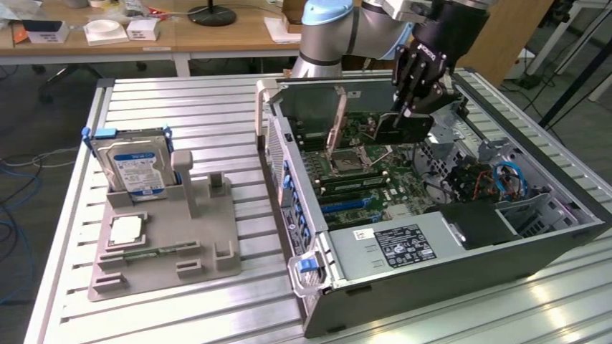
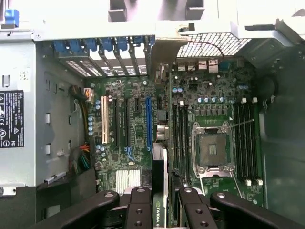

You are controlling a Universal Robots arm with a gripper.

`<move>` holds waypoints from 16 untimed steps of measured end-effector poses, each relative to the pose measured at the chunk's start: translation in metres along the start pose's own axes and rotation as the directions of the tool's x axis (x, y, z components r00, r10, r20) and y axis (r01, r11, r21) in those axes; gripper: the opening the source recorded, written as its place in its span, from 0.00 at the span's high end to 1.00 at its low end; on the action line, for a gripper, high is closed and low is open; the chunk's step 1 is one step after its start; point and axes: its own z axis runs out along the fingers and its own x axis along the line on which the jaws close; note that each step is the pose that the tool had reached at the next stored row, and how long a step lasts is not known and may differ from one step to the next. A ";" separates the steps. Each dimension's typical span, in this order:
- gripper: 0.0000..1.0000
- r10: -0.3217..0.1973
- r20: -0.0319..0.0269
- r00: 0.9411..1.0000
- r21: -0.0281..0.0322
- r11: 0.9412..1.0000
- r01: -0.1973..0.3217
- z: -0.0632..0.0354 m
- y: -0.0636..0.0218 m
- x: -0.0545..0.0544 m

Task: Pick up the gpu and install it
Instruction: 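Insert the gpu into the slot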

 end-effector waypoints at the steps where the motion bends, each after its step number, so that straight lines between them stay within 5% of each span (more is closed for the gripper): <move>1: 0.74 0.000 0.000 1.000 0.000 1.000 0.000 0.0000 0.0000 0.000; 2: 0.74 0.000 0.000 1.000 0.002 1.000 0.000 0.0004 0.0000 0.000; 4: 0.74 0.000 0.002 1.000 0.026 1.000 0.000 0.0009 0.0001 0.000; 5: 0.74 0.000 0.002 1.000 0.032 0.999 0.000 0.0019 0.0001 0.000; 16: 0.74 0.000 0.002 1.000 0.035 0.999 0.000 0.0046 -0.0002 0.000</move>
